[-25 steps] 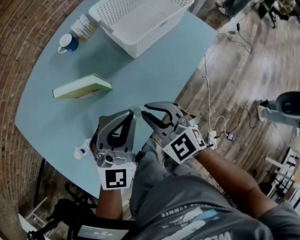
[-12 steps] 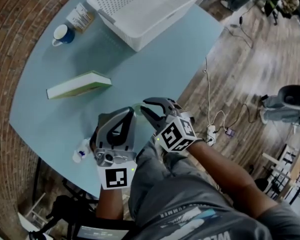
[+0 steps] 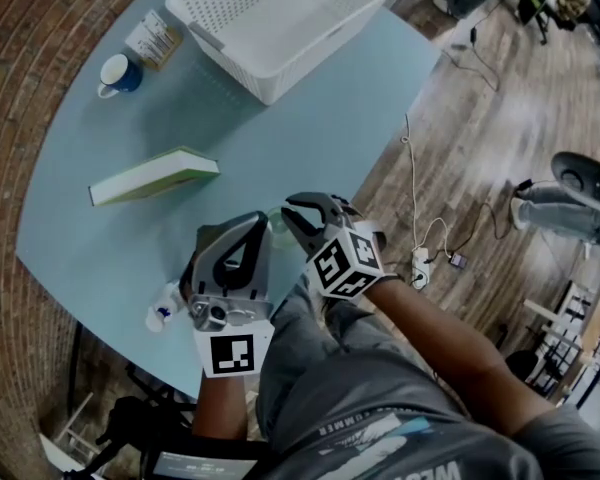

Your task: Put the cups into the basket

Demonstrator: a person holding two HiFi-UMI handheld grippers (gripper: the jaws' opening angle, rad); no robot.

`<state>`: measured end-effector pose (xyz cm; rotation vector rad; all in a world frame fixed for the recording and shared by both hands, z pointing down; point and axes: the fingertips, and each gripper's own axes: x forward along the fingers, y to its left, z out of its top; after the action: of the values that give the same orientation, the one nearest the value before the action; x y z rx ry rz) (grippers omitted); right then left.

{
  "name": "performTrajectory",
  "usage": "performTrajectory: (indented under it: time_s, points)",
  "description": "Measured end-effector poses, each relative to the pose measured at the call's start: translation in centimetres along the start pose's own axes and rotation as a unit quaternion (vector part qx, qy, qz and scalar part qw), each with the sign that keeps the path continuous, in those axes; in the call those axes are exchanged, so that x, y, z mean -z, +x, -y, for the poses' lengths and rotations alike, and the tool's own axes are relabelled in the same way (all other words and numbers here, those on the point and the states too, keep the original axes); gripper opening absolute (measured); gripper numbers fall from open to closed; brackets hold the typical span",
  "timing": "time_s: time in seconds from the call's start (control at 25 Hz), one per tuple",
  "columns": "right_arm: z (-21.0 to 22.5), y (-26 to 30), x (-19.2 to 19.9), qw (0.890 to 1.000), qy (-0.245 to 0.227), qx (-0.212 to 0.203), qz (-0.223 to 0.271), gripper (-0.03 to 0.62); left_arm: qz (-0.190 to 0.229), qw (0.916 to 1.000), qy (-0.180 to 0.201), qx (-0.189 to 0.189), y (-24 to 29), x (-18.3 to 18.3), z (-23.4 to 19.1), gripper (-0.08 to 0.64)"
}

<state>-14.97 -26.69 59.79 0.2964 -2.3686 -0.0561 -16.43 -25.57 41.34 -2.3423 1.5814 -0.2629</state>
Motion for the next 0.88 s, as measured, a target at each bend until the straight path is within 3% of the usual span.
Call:
performTrajectory:
  time_s: [0.32,0.88]
  points:
    - [-0.5,-0.2,0.6,1.000,-0.015,0.015,-0.010,0.040,0.002,1.0000,-0.006,0.002,-0.1,0.1,0.2,-0.002]
    - [1.8,-5.2,-4.7,0.992,-0.086,0.089,0.021,0.032,0.019,0.9997,-0.013,0.005,0.8,-1.7,-1.0,-0.002]
